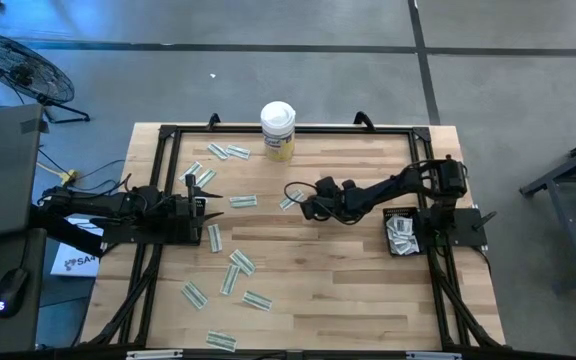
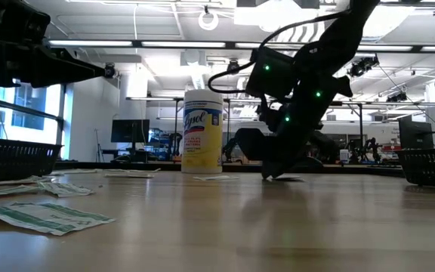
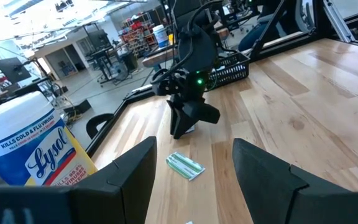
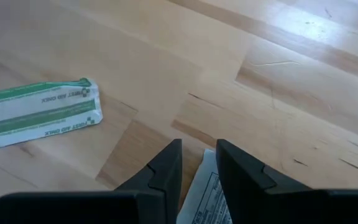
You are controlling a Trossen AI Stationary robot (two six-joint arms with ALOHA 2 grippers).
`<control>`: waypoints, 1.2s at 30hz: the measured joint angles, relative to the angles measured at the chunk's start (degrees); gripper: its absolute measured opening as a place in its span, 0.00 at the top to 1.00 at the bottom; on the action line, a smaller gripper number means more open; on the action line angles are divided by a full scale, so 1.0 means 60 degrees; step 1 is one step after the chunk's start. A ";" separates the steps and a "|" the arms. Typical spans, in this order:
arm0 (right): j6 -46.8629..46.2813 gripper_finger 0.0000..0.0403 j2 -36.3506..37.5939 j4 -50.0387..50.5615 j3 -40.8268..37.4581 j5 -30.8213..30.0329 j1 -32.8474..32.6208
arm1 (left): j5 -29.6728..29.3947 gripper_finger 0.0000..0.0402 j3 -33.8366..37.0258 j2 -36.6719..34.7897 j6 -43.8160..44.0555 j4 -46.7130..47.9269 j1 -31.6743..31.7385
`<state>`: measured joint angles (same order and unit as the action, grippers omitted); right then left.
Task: Pick & Place First Aid Supplies
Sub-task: Put the towelette pack into the right black basket
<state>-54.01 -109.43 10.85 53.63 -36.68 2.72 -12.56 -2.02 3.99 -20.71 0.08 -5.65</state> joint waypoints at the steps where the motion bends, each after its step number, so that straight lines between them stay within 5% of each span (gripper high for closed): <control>1: 0.0002 0.77 0.0000 0.0006 0.0000 -0.0010 0.0000 | -0.0002 0.49 0.0000 0.0000 -0.0002 0.0000 -0.0002; 8: -0.0241 0.79 0.0007 0.0160 0.0000 0.0127 0.0078 | 0.0000 0.49 0.0000 0.0000 -0.0001 0.0000 -0.0001; 17: -0.0244 0.99 0.0033 0.0457 0.0011 0.0430 0.0171 | 0.0004 0.49 0.0000 0.0000 -0.0001 0.0000 -0.0001; 36: 0.0011 1.00 0.1156 0.1669 -0.0035 0.1230 -0.0041 | 0.0007 0.49 0.0000 0.0000 -0.0004 0.0000 0.0000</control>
<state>-53.95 -102.49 20.87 53.42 -29.30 2.47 -12.51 -2.02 3.99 -20.73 0.08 -5.65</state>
